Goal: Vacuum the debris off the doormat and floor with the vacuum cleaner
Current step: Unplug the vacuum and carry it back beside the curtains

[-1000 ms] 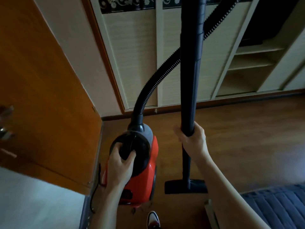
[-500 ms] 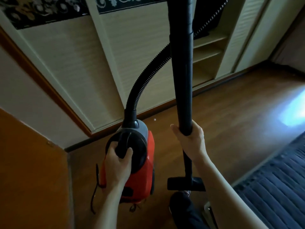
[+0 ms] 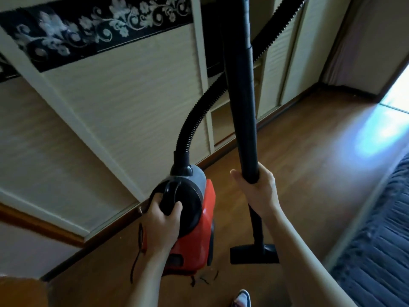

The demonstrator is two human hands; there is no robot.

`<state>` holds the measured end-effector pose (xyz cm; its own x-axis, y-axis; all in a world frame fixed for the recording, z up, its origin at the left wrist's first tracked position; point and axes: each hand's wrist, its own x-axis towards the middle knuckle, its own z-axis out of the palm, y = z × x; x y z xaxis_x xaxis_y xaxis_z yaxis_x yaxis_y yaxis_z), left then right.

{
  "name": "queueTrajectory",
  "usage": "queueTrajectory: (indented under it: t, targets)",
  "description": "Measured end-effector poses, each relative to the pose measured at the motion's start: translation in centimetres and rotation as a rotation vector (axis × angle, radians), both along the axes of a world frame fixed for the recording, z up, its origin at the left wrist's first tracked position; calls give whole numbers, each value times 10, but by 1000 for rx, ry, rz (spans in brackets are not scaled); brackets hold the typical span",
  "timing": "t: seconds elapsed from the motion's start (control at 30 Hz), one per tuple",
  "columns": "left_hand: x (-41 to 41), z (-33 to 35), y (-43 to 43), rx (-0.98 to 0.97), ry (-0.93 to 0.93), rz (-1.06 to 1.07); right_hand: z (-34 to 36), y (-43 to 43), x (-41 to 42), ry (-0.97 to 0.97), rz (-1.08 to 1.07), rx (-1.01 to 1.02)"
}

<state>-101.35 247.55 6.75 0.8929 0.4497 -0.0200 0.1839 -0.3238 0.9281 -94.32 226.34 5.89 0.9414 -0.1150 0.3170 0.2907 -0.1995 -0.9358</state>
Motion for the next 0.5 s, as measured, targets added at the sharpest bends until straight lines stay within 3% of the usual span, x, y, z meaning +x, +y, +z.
queueTrajectory:
  t: [0.5]
  targets:
    - [234, -9, -92, 45, 29, -287, -17, -107, 147, 182, -357, 2]
